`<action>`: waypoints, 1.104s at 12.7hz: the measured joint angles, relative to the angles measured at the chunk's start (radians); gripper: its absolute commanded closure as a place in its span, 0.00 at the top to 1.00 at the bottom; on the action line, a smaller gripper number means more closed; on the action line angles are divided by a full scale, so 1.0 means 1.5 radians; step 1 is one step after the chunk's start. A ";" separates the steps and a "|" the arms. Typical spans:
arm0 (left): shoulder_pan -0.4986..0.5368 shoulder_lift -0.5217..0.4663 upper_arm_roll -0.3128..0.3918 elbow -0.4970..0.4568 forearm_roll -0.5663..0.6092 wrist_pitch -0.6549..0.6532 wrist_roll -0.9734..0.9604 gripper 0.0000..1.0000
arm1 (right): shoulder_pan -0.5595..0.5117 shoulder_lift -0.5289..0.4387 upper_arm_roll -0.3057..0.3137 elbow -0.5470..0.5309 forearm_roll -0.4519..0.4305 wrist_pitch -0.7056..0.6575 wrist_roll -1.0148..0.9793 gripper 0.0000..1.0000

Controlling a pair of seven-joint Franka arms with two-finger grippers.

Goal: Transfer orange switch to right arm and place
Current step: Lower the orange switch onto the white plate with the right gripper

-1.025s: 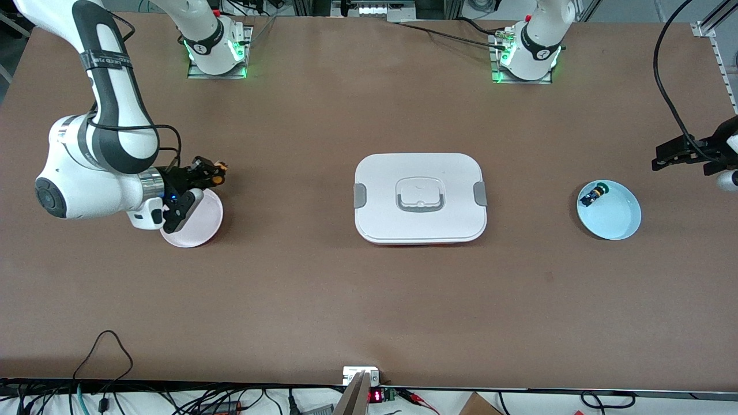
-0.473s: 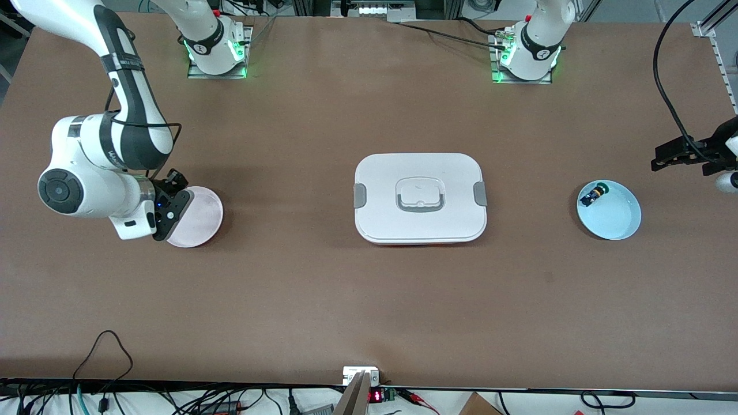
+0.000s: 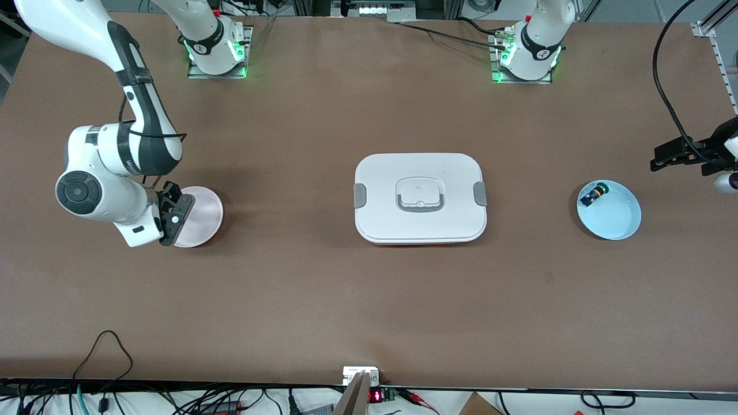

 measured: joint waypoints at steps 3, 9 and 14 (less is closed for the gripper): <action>0.000 0.000 0.000 0.000 0.000 0.000 0.000 1.00 | -0.001 0.014 0.001 -0.061 -0.001 0.105 -0.008 0.17; -0.003 0.000 -0.001 -0.002 0.000 -0.006 -0.014 1.00 | -0.005 0.019 0.003 -0.094 -0.004 0.139 -0.036 0.17; -0.019 0.000 -0.008 -0.002 0.000 -0.012 -0.051 1.00 | -0.027 0.013 0.003 -0.094 -0.030 0.139 -0.093 0.17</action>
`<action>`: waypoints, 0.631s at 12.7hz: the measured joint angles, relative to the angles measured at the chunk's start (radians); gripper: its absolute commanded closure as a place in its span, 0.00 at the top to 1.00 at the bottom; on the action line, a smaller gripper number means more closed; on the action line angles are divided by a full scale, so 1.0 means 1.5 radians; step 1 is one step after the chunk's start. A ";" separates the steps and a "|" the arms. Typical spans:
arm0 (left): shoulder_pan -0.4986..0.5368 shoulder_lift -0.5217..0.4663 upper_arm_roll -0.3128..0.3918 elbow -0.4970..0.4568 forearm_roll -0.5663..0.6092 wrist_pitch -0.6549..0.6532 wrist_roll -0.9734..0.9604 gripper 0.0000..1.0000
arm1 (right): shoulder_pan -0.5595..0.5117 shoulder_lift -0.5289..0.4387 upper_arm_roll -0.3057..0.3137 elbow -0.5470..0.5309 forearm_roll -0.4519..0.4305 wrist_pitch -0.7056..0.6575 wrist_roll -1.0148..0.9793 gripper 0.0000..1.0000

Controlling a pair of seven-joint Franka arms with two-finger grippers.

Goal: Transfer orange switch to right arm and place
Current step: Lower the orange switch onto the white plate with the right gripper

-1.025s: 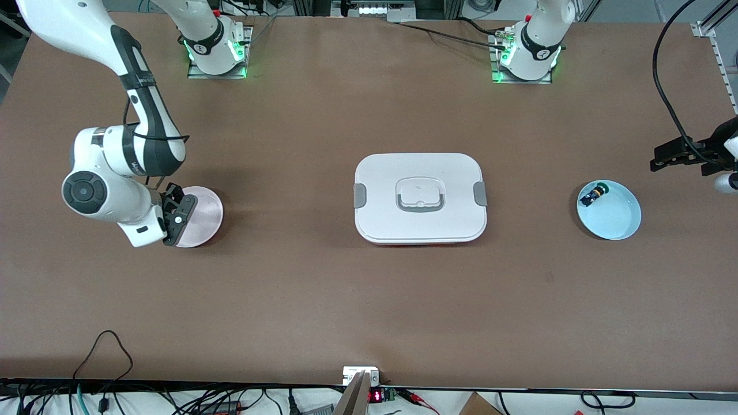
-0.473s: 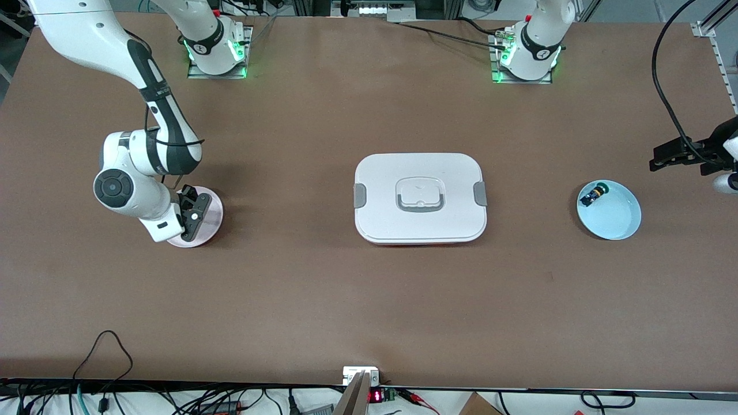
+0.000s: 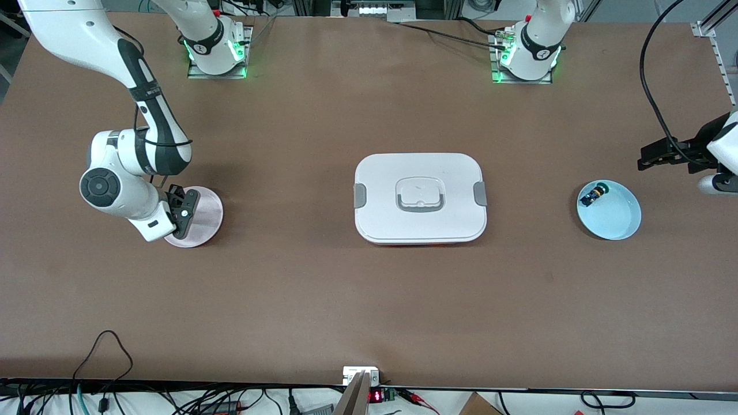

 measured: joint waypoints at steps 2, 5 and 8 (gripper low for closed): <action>0.000 0.000 -0.002 0.000 0.000 0.000 -0.002 1.00 | 0.000 0.000 0.002 -0.002 -0.001 0.000 0.000 0.17; -0.001 0.001 -0.004 0.000 -0.001 0.000 -0.002 1.00 | 0.005 0.000 0.006 -0.012 -0.001 0.000 0.000 0.39; -0.001 0.006 -0.005 -0.001 -0.013 0.000 -0.003 1.00 | 0.009 0.000 0.008 -0.016 -0.001 0.000 0.015 1.00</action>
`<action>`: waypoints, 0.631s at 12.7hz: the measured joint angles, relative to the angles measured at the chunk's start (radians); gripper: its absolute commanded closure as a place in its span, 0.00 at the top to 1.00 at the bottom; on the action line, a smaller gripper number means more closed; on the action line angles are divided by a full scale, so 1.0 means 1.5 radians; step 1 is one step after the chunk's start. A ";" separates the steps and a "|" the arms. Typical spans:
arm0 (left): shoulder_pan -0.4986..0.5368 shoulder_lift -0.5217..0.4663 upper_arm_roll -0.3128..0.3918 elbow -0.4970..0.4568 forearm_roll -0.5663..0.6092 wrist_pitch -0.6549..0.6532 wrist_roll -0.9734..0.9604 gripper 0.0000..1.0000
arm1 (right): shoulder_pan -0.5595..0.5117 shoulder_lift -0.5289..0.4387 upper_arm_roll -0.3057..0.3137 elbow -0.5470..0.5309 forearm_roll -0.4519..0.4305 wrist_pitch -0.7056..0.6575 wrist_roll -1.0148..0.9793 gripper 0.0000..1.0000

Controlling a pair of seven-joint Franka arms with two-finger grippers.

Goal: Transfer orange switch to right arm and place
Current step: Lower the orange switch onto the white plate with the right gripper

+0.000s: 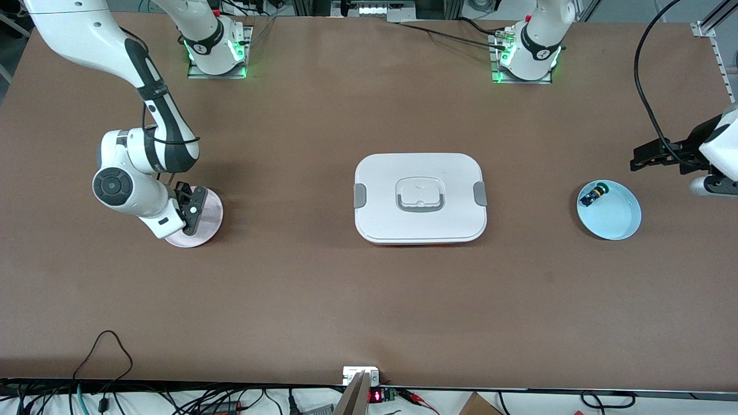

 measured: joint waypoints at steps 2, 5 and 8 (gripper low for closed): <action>0.000 0.003 0.000 0.000 0.000 0.000 -0.001 1.00 | -0.001 -0.001 0.000 0.000 0.000 0.000 0.012 1.00; 0.000 0.003 0.000 0.000 0.000 0.000 -0.001 1.00 | -0.001 -0.010 0.000 0.001 0.000 0.001 0.040 1.00; 0.000 0.003 0.000 0.000 0.000 0.000 -0.002 1.00 | -0.001 -0.036 0.000 0.016 0.007 -0.007 0.105 1.00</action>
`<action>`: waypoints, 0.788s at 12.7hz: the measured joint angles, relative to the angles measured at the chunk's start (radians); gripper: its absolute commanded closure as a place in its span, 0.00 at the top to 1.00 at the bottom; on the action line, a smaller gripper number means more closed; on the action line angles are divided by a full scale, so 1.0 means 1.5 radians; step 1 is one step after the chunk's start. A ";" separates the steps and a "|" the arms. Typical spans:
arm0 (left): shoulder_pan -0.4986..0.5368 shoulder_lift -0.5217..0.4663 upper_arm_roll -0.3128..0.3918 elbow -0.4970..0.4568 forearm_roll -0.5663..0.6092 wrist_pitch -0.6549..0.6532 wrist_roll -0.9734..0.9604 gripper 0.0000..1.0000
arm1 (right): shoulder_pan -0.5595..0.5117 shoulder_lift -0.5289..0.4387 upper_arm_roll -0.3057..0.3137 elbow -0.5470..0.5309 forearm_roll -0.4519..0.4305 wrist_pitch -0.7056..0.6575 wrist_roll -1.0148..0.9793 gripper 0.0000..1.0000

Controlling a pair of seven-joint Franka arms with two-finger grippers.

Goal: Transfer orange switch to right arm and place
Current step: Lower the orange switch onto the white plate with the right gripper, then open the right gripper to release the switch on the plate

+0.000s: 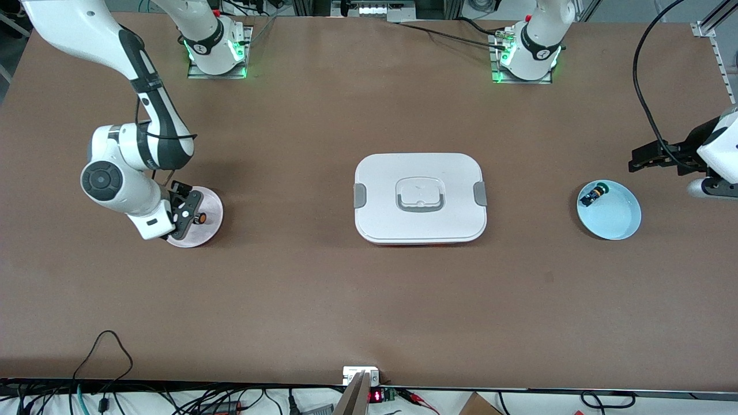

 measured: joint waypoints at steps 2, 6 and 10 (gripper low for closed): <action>0.000 0.000 0.000 0.000 0.000 0.000 0.000 1.00 | 0.000 -0.020 0.000 0.024 0.044 -0.055 0.073 1.00; 0.000 0.000 -0.002 0.000 0.000 0.000 -0.008 1.00 | 0.005 -0.058 0.001 0.099 0.086 -0.251 0.350 1.00; -0.001 0.000 -0.003 0.000 0.000 0.000 -0.009 1.00 | 0.012 -0.079 0.001 0.174 0.089 -0.411 0.599 1.00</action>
